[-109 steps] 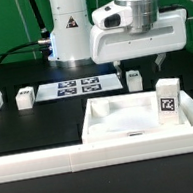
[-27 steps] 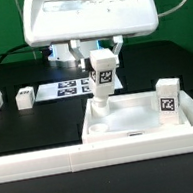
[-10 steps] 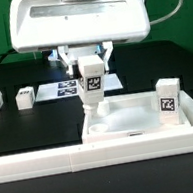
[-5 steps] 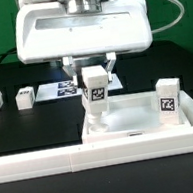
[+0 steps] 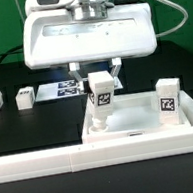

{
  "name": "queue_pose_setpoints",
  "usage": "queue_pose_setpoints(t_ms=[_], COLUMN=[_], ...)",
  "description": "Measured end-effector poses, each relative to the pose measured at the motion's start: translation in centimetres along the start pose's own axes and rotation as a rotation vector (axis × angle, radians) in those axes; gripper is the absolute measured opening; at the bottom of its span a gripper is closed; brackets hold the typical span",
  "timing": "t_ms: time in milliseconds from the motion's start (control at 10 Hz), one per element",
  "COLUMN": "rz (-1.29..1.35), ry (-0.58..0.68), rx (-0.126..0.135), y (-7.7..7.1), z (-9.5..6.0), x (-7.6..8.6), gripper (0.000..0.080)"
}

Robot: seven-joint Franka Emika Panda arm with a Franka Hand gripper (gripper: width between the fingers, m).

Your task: Assemble square table

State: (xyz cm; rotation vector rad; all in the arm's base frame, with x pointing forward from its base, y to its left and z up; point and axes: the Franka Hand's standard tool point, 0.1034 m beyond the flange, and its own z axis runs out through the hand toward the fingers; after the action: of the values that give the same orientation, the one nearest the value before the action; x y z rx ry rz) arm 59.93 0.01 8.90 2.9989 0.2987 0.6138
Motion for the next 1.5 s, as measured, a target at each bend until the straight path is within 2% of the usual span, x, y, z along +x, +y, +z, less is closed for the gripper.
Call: queue_pose_setpoints(t_ms=[1200,1500], rz=[-0.032,-0.049], ry=[0.002,0.049], rx=[-0.01,-0.039], y=[0.7,1.8], z=[0.8,1.0], x=[-0.7,-1.1], gripper=[0.0291,0.0291])
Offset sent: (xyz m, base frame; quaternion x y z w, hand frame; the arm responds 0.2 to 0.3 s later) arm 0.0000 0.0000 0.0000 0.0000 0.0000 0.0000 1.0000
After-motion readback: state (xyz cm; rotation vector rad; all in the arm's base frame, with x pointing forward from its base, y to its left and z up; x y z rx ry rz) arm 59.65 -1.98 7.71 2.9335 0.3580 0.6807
